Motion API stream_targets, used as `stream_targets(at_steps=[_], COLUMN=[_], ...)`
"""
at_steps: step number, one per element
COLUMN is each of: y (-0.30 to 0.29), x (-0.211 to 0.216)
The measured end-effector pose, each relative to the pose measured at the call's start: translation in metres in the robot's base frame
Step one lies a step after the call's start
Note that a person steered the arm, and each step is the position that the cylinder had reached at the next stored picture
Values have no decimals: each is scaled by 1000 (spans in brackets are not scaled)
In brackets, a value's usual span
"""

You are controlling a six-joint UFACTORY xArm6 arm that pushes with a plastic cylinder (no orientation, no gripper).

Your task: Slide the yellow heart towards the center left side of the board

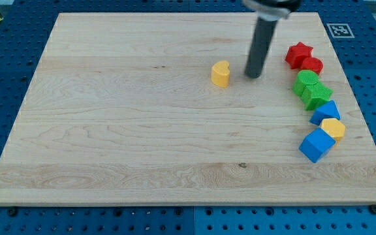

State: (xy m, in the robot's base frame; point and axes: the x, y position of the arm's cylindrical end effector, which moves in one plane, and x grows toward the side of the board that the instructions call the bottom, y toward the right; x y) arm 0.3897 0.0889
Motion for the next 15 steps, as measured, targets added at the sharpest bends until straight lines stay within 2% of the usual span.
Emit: stream_targets(at_steps=[1,2,5,6,7,8,9,10,12,14,15], y=[-123,-189,-63,-92,-165,-213,-188,-205,-254,-211,-229], x=[14,15,-11,-35,-24,-18,-69,-78,-39,-36,-3])
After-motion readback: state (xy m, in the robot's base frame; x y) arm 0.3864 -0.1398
